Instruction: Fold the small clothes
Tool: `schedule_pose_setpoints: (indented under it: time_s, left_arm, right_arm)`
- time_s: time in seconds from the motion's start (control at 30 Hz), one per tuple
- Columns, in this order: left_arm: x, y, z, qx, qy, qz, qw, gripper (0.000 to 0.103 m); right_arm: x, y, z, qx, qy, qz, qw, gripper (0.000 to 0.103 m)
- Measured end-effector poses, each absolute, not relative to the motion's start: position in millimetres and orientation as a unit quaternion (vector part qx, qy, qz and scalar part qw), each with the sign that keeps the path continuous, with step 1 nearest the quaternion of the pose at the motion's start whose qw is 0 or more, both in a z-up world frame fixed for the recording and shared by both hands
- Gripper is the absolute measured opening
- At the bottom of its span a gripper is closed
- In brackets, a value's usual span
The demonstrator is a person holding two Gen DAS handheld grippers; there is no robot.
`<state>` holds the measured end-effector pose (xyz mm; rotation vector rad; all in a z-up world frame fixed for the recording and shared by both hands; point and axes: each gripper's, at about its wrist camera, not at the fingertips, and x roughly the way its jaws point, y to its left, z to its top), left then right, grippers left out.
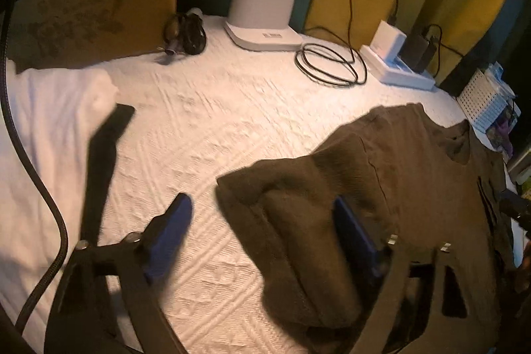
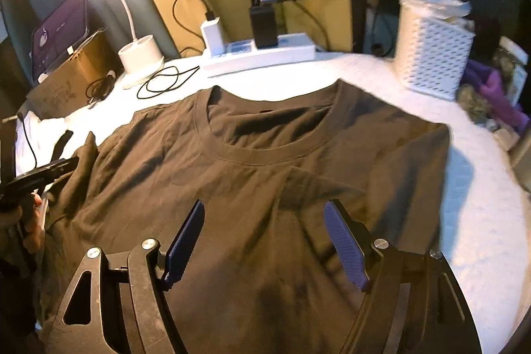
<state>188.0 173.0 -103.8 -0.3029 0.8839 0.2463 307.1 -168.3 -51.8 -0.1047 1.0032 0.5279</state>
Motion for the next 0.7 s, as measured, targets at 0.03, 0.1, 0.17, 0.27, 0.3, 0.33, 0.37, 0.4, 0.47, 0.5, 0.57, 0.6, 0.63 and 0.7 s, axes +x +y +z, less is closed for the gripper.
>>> schedule_pose_setpoints:
  time_s: [0.03,0.1,0.17,0.27,0.3,0.33,0.37,0.4,0.47,0.5,0.57,0.6,0.63,0.7]
  left_arm:
    - [187.3,170.3,-103.7,-0.142,0.424,0.114,0.887,0.068]
    - [185.5,166.6,-102.8,-0.135,0.420,0.112,0.891,0.051]
    - [184.4,164.6,-103.2,-0.127,0.418,0.116,0.892,0.036]
    - [180.8,167.2,-101.5,-0.135,0.414,0.115,0.893,0.017]
    - [179.2,168.2,-100.4,-0.136,0.412,0.115,0.893,0.012]
    - [176.9,168.8,-98.1,-0.137,0.409,0.117,0.895,0.006]
    - [174.6,169.2,-95.3,-0.135,0.405,0.120,0.896,0.006]
    - [173.0,169.6,-92.6,-0.134,0.400,0.123,0.898,0.004]
    - [167.3,172.0,-84.9,-0.134,0.389,0.132,0.902,0.003]
    - [164.9,173.0,-80.7,-0.134,0.383,0.136,0.904,0.002]
    - [160.8,175.2,-72.2,-0.136,0.374,0.141,0.907,0.002]
    - [159.0,175.3,-68.0,-0.136,0.370,0.141,0.908,0.002]
    - [157.6,174.5,-64.0,-0.135,0.366,0.141,0.910,0.002]
    - [155.6,171.0,-56.1,-0.133,0.359,0.138,0.914,0.002]
  right_arm:
    - [304.9,-172.1,-50.0,-0.051,0.473,0.246,0.844,0.077]
    - [301.0,-178.5,-48.5,-0.052,0.474,0.239,0.846,0.077]
    - [296.8,-185.2,-48.0,-0.052,0.474,0.233,0.847,0.077]
    - [291.9,-193.0,-48.2,-0.050,0.476,0.228,0.848,0.077]
    - [290.5,-195.1,-48.3,-0.049,0.476,0.227,0.848,0.077]
    - [289.9,-196.5,-48.4,-0.048,0.476,0.226,0.848,0.077]
    - [288.9,-198.9,-48.0,-0.047,0.477,0.224,0.849,0.077]
    - [287.8,-201.0,-48.0,-0.046,0.477,0.223,0.849,0.077]
    - [286.7,-203.8,-47.1,-0.043,0.477,0.221,0.850,0.077]
    - [285.9,-204.8,-46.5,-0.042,0.476,0.220,0.850,0.077]
    - [284.2,-207.3,-44.0,-0.040,0.473,0.221,0.852,0.077]
    - [283.3,-208.5,-42.5,-0.039,0.471,0.222,0.853,0.077]
    - [282.6,-209.6,-41.5,-0.038,0.470,0.222,0.853,0.077]
    - [280.7,-212.3,-38.7,-0.036,0.466,0.224,0.855,0.077]
